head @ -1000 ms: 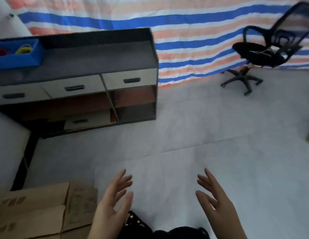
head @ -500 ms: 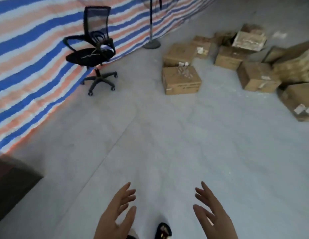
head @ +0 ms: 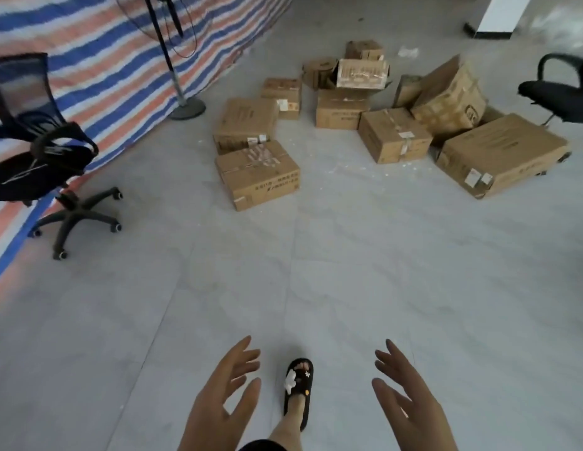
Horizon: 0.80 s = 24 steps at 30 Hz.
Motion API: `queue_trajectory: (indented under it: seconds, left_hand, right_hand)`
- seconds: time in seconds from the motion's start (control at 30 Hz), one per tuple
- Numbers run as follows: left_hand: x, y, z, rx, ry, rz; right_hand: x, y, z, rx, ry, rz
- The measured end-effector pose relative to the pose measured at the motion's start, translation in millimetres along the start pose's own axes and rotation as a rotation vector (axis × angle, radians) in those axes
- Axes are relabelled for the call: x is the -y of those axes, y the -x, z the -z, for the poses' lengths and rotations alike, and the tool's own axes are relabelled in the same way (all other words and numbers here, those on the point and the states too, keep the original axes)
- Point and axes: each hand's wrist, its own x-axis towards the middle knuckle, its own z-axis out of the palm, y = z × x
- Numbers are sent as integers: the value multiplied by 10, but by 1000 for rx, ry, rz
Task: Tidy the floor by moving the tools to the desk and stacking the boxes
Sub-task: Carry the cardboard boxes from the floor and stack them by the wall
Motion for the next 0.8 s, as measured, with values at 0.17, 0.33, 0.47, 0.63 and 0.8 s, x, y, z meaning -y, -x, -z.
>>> queue_trajectory:
  seconds: [0.17,0.33,0.47,0.63,0.8]
  left_hand:
    - [-334,-1344,-281,119,45,-54]
    - [-506,-2267,-734,270,40,-55]
    - [-574,-2921,-1119,354,18,-36]
    - [-731,-3792,-1870,378,7,-40]
    - [-1126,-4733,-2938,400,54,-64]
  right_hand:
    - [284,-1033,127,-129,-19,26]
    - [301,-1699,338,-253,-31,-61]
    - [266,-2229,609,-340,-39,-138]
    - [169,-3141,1109,-372,-22,-167]
    - [162,-4251,2019,-444,-20,-138]
